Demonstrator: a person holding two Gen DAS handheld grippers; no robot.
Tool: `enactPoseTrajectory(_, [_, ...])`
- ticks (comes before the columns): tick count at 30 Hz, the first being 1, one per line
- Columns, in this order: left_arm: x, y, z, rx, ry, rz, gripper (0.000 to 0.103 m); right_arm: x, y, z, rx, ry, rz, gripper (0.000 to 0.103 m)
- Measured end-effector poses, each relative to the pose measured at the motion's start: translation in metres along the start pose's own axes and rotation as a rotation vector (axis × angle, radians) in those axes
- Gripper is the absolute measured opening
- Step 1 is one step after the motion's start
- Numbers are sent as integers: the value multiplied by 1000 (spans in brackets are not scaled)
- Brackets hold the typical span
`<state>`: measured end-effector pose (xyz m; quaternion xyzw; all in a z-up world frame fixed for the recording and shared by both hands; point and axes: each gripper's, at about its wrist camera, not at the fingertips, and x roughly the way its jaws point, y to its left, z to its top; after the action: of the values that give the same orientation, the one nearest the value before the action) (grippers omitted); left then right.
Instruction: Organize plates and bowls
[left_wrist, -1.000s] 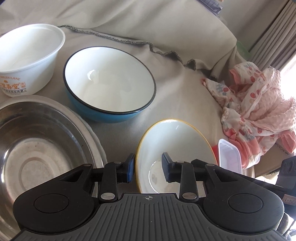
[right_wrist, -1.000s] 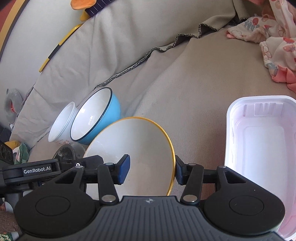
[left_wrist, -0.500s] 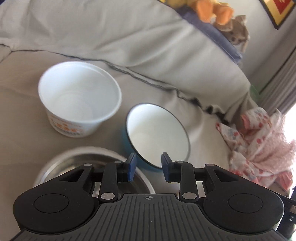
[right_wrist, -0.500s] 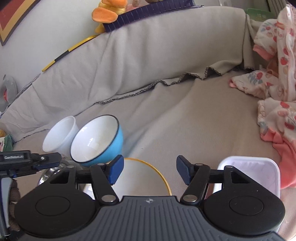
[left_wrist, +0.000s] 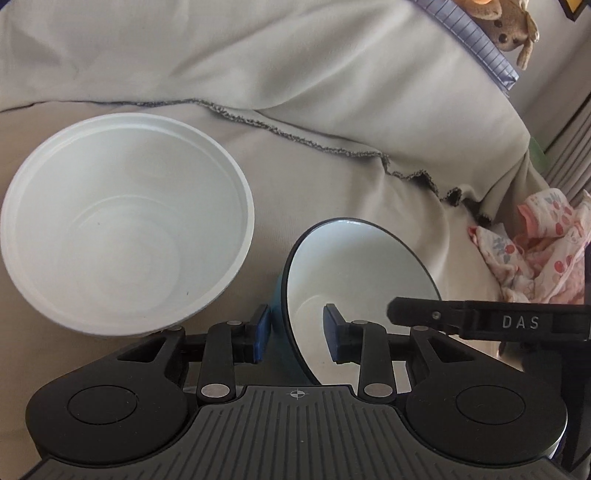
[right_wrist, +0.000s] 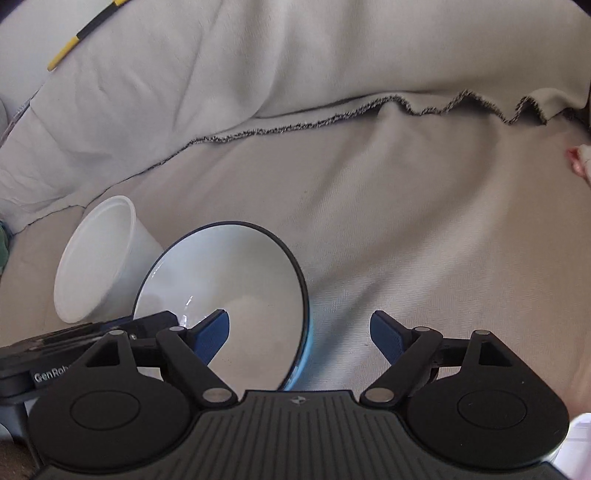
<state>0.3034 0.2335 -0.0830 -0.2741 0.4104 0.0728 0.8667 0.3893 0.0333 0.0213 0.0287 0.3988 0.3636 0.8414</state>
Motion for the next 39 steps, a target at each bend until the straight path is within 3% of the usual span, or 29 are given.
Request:
enactPoseTrajectory(1, [5, 1, 1, -1, 15, -3, 34, 9, -3, 1, 31, 22, 28, 83])
enactPoseTrajectory(3, [16, 0, 3, 7, 36, 1, 34, 24, -5, 3, 68, 65, 58, 61])
enactPoseTrajectory(4, [21, -1, 3, 13, 46, 6, 34, 30, -6, 4, 74, 83, 68, 56])
enactPoseTrajectory(9, [36, -9, 6, 25, 78, 42, 33, 38, -12, 2, 87, 103, 101, 42])
enactPoseTrajectory(14, [33, -22, 13, 35, 82, 29, 33, 25, -11, -1, 47, 53, 68, 42])
enactPoseTrajectory(17, [21, -38, 15, 64, 61, 26, 33, 9, -21, 3, 98, 27, 104, 43])
enactPoseTrajectory(25, [-32, -89, 18, 111, 2, -24, 34, -74, -26, 1, 85, -83, 155, 45])
enactPoseTrajectory(29, [-51, -114, -9, 172, 27, -71, 34, -114, -31, -22, 60, -100, 141, 48])
enactPoseTrajectory(33, [-45, -121, -48, 204, 99, -108, 36, -138, -36, -59, 48, -81, 105, 52])
enactPoseTrajectory(39, [-22, -107, -86, 172, 183, -124, 36, -122, -51, -94, 85, -14, 83, 53])
